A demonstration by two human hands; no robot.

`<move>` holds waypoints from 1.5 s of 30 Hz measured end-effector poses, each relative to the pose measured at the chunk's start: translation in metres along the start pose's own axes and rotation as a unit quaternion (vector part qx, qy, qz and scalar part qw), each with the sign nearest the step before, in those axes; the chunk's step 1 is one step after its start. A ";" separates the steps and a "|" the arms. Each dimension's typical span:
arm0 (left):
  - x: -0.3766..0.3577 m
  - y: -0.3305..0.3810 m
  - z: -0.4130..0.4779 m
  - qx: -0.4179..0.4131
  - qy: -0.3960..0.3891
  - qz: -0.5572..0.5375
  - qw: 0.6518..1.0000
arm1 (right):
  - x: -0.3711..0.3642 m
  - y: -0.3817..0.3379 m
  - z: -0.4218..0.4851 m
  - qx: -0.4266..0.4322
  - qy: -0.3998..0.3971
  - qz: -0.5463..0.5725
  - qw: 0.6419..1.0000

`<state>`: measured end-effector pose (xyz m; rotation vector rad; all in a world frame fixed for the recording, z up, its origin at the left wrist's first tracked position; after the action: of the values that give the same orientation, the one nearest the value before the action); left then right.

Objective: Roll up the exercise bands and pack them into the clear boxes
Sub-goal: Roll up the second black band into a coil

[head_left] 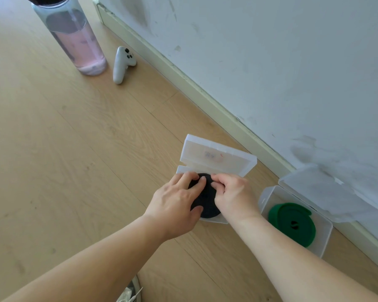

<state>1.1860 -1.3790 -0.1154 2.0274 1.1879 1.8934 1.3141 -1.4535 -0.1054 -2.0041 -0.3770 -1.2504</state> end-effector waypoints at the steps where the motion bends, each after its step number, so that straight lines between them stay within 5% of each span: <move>1: -0.002 0.001 0.000 0.000 -0.010 0.005 1.000 | 0.001 -0.002 0.001 0.012 -0.005 -0.031 0.999; 5: -0.001 0.004 0.003 -0.001 -0.019 0.008 1.000 | 0.015 -0.019 -0.003 0.118 0.038 -0.197 0.973; 10: 0.001 0.007 0.001 -0.032 -0.016 0.016 0.999 | 0.011 -0.004 -0.013 0.164 -0.032 -0.186 0.968; 16: 0.005 0.011 -0.001 -0.061 0.002 0.015 0.998 | 0.001 0.008 -0.020 0.156 -0.138 -0.229 0.951; 45: -0.001 0.009 0.013 0.012 -0.063 -0.016 0.998 | -0.003 0.010 -0.019 0.131 -0.140 -0.259 0.947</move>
<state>1.2019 -1.3799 -0.1138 2.0910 1.2090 1.7179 1.3060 -1.4734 -0.1075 -1.9110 -1.2076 -1.1317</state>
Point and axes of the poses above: each hand's wrist, its own z-axis towards the middle knuckle, its own x-axis out of the back of the hand, y = z × x, the point moved 8 cm from there along z, towards the middle knuckle, and after that the axes turned 9 degrees about -z, right-handed, at the moved point
